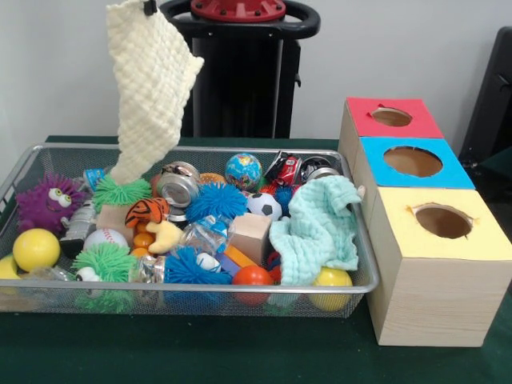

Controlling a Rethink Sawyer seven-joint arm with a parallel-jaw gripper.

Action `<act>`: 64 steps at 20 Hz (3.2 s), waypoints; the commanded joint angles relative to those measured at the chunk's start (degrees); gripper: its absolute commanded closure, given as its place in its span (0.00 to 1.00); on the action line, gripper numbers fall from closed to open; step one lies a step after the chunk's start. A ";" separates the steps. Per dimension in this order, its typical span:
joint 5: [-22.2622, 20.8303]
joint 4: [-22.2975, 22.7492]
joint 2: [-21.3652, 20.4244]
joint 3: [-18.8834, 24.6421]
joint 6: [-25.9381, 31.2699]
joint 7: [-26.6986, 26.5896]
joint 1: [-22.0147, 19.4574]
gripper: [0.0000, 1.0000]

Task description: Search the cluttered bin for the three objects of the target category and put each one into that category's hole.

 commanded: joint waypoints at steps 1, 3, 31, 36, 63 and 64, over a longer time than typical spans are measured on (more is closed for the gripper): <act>-6.16 2.57 1.86 5.64 3.93 -17.88 -3.39 1.00; -7.07 3.05 2.45 5.93 3.80 -17.57 -4.52 1.00; -19.89 2.95 11.05 6.82 5.08 -15.17 -9.29 1.00; -21.85 2.92 12.60 6.45 5.02 -15.43 -9.83 1.00; -26.02 1.04 19.30 6.69 7.78 -17.38 -11.87 0.00; -26.16 1.02 19.19 6.70 7.36 -17.01 -11.74 0.00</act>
